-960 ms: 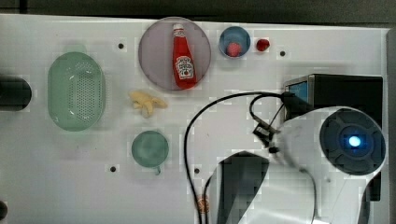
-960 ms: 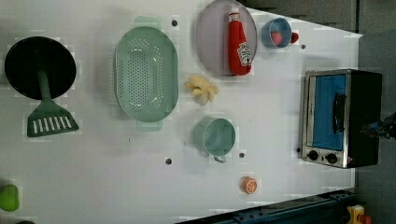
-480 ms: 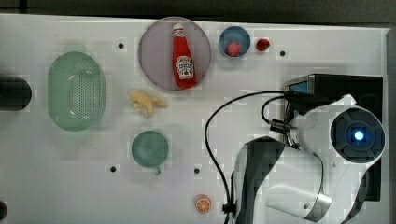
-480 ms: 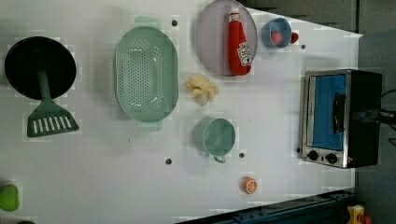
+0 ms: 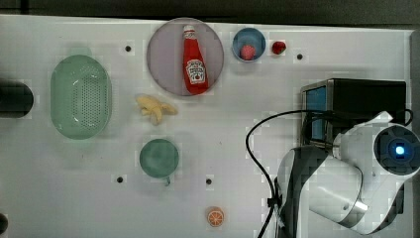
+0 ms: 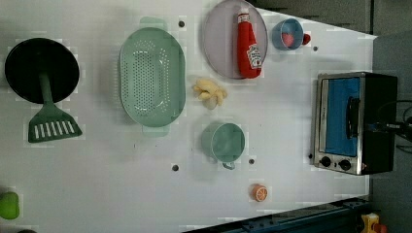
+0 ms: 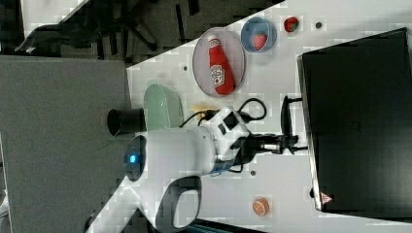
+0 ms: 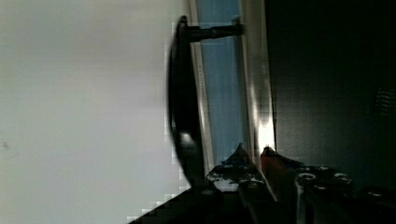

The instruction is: Flap open oven.

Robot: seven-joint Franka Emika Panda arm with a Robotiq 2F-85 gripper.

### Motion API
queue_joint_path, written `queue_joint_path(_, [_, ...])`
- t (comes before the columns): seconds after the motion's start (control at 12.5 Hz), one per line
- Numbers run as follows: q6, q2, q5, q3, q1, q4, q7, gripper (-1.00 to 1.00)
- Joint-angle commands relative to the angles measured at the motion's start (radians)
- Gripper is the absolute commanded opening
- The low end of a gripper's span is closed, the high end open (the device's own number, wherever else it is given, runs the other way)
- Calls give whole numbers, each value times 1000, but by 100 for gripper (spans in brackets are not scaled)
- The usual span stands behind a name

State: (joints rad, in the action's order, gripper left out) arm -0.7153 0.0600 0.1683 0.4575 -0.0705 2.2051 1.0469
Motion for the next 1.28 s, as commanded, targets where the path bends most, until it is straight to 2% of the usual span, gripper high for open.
queue_joint_path(0.08, [-65,18,-6,-11,19,16,59,-65])
queue_joint_path(0.48, [-198,88,-5,-19,20,41,59,-65])
queue_joint_path(0.88, [-188,107,4,-63,44,48,-4,-65])
queue_joint_path(1.04, [-186,108,59,-89,60,57,-62,-65])
queue_joint_path(1.28, [-175,109,210,-128,86,70,-221,-65])
